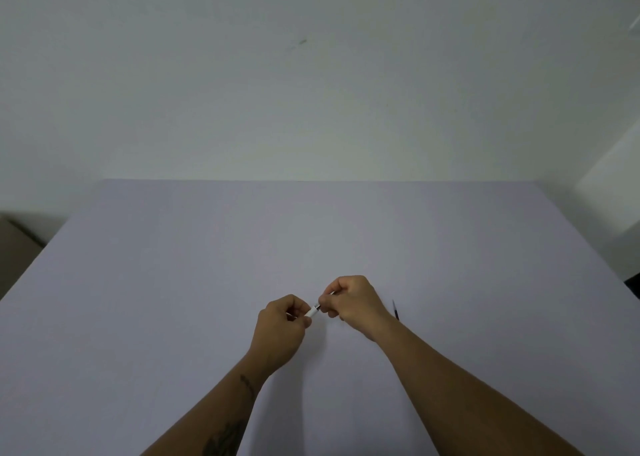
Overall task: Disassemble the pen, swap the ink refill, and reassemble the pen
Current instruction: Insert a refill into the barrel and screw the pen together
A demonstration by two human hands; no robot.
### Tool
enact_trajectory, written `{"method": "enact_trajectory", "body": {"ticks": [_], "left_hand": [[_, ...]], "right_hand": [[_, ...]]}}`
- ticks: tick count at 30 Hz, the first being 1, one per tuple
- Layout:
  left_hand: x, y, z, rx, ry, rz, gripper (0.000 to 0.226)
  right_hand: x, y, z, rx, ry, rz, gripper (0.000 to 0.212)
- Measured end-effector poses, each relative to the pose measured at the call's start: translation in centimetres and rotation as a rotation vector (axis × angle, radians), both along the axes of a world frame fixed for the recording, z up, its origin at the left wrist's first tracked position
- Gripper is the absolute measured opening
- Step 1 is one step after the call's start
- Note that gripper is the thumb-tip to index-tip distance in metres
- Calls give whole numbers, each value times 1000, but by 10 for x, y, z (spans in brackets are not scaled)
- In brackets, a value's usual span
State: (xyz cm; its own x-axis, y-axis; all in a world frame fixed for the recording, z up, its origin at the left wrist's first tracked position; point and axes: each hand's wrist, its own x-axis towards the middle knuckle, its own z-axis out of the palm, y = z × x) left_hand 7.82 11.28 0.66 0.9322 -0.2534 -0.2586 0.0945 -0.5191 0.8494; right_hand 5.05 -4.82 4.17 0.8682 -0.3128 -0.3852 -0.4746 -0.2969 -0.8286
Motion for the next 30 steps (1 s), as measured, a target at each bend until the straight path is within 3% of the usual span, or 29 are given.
{"method": "enact_trajectory", "body": {"ticks": [7,14,22,30], "left_hand": [[-2,4,1,9,9,-23,24],[-3,3,8,11,10,-23,21],[-7,-4,12,11,13,-42,21],[-11,0,9,34,32,-52,16]], "right_hand": [[-3,-1,1,-72,105,88,38],[-4,-15,11,219,146,33,15],[-11,-11,3,68,87,36,10],[-12,-8,3,-14,146,110,31]]}}
